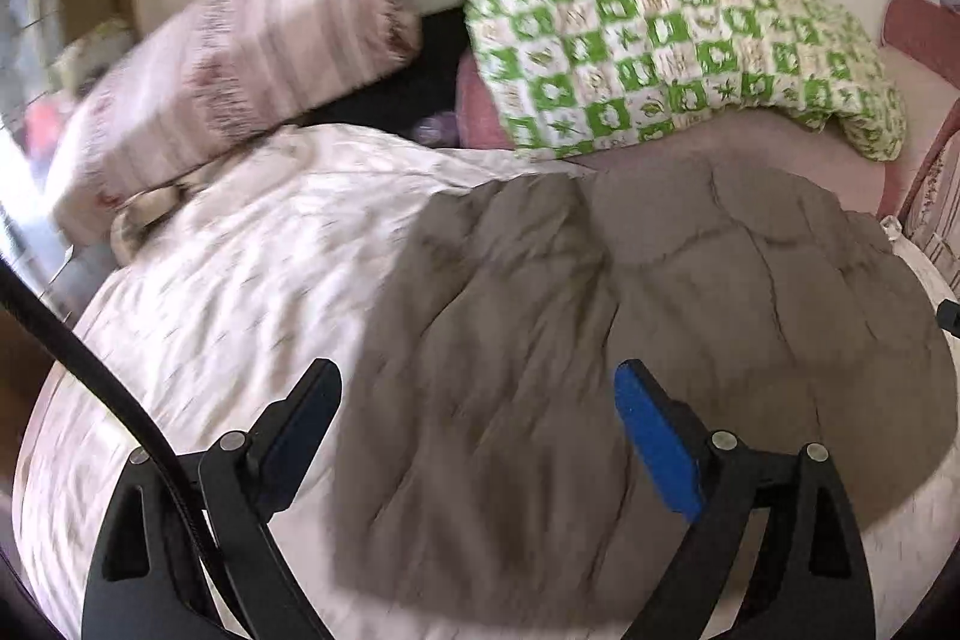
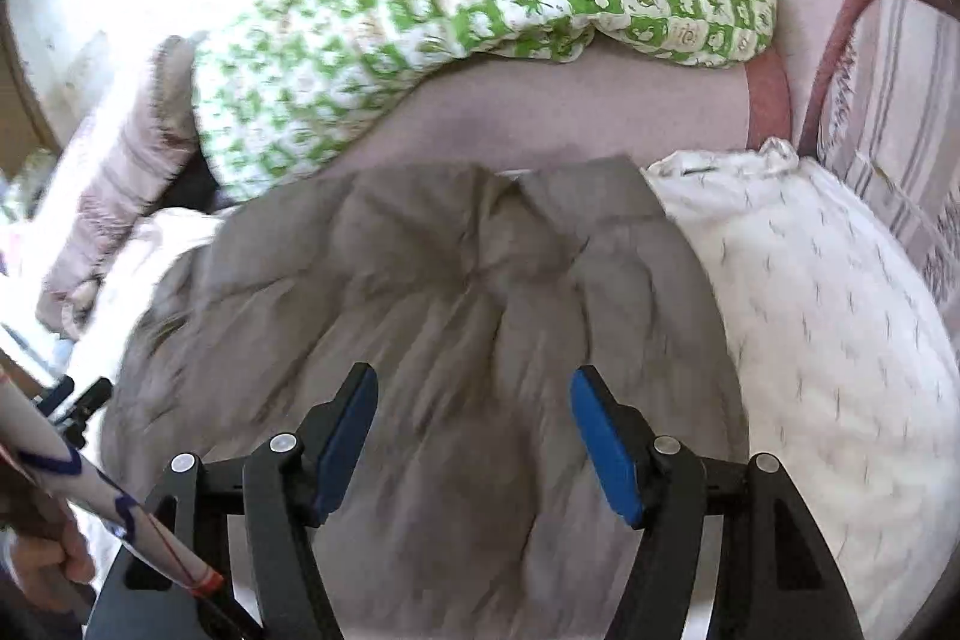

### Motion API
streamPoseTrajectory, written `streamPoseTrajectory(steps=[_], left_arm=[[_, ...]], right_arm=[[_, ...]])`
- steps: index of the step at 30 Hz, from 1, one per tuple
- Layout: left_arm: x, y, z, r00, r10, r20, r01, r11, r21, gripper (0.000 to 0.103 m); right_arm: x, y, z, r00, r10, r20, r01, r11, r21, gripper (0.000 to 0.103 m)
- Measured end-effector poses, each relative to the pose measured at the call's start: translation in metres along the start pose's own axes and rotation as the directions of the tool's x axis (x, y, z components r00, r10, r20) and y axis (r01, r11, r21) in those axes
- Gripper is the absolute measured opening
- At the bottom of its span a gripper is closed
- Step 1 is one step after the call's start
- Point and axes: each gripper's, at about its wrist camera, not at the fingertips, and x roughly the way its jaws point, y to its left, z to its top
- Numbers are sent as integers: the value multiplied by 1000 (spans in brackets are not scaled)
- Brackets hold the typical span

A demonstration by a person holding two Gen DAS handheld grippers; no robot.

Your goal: Fold large clothes

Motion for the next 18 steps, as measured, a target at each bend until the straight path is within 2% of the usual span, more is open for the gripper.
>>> streamPoseTrajectory(steps=[3,5,6,7,11,12,13,16,18], left_arm=[[-24,11,-27,999,32,43,-32,999,-5,92],[-25,14,-36,996,57,61,-56,998,-13,92],[-22,16,-38,997,51,59,-49,999,-20,92],[-13,17,-38,998,45,44,-44,999,-26,92],[29,17,-48,999,41,-35,-41,999,-10,93],[44,20,-51,996,23,-83,-24,1000,-17,93],[56,25,-54,992,-27,-122,20,998,-60,93],[70,42,-59,979,-105,-173,72,980,-186,99],[71,44,-58,976,-120,-180,84,977,-198,99]], right_arm=[[-24,10,-31,998,34,52,-35,999,12,71],[-23,19,-43,998,3,62,-4,1000,15,70],[-17,21,-43,999,-7,54,6,1000,13,64],[-11,24,-45,999,-1,45,0,1000,12,59],[24,31,-53,1000,-22,0,22,1000,-1,59],[35,31,-56,999,-33,-19,33,999,-7,60],[41,31,-59,999,-41,-34,40,999,-10,62],[58,33,-65,996,-64,-59,62,997,-35,66],[63,37,-67,995,-87,-52,83,995,-62,67]])
